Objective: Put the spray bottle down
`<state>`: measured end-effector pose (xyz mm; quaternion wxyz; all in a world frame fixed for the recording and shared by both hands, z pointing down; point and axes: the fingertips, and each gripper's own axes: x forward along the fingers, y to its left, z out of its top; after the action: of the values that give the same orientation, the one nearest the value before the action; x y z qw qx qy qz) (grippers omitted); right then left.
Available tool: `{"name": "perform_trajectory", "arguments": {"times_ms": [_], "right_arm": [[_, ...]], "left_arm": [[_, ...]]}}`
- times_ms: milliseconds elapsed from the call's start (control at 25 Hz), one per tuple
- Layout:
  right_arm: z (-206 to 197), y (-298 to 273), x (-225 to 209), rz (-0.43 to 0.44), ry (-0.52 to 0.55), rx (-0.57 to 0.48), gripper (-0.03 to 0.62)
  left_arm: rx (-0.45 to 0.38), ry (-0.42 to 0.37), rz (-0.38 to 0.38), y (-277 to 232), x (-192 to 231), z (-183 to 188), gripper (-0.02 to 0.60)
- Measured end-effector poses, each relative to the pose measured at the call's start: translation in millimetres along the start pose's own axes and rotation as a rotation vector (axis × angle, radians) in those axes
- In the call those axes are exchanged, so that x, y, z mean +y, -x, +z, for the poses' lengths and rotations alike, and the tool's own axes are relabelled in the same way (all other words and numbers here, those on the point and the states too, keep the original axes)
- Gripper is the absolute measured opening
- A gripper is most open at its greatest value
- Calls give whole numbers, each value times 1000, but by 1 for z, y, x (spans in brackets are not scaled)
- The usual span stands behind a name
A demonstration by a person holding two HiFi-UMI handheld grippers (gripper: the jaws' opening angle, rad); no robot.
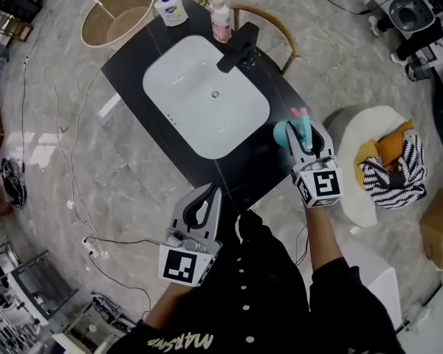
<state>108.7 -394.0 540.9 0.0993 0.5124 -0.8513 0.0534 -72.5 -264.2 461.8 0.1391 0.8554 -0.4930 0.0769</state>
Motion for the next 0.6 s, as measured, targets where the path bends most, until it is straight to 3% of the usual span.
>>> {"name": "perform_trajectory", "arguments": {"times_ms": [280, 600], "right_arm": [[-39, -30, -8, 9, 28, 25, 127], [-51, -43, -12, 16, 48, 3, 127]], "left_arm": [[82, 63, 2, -12, 5, -31, 21], [132, 81, -31, -21, -5, -59, 21]]}}
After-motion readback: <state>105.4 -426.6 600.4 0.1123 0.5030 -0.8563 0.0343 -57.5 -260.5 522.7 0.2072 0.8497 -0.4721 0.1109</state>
